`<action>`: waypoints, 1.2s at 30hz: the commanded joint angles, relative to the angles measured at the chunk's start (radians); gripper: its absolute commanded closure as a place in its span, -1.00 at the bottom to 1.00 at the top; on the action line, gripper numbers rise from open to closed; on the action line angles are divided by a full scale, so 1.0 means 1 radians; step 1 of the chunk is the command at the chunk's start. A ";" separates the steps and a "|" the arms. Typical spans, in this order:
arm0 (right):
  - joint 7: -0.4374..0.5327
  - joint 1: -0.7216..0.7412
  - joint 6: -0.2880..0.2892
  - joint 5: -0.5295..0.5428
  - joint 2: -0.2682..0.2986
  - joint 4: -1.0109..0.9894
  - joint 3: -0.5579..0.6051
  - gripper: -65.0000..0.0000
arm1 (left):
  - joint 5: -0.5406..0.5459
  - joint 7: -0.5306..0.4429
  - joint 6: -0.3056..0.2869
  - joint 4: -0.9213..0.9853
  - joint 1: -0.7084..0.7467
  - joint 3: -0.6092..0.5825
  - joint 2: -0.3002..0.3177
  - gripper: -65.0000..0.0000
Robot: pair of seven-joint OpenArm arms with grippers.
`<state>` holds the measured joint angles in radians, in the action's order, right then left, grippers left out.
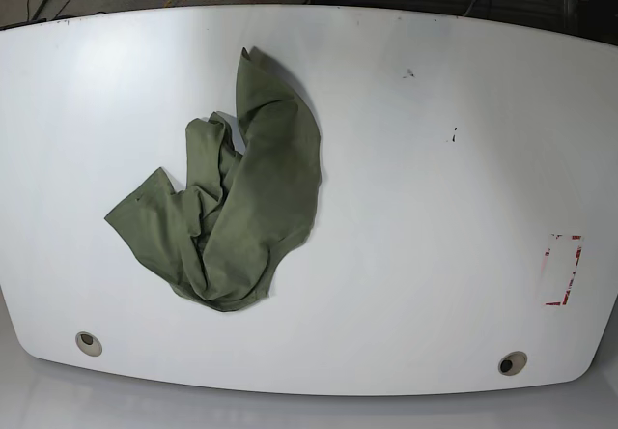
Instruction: Layout the t-shirt on the table in an organized manner, then fold the t-shirt properly
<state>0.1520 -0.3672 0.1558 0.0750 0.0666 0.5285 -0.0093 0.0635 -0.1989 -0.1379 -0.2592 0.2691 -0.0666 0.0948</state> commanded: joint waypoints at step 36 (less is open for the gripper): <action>0.001 -0.545 0.001 0.004 0.003 0.658 -0.008 0.80 | 0.003 -0.027 -0.001 -0.708 0.556 0.093 0.070 0.26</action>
<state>0.1314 -0.8604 0.1528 0.0746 0.0662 1.1355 -0.0154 0.0643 -0.2070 -0.1383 -0.9237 0.7731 0.0135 0.1589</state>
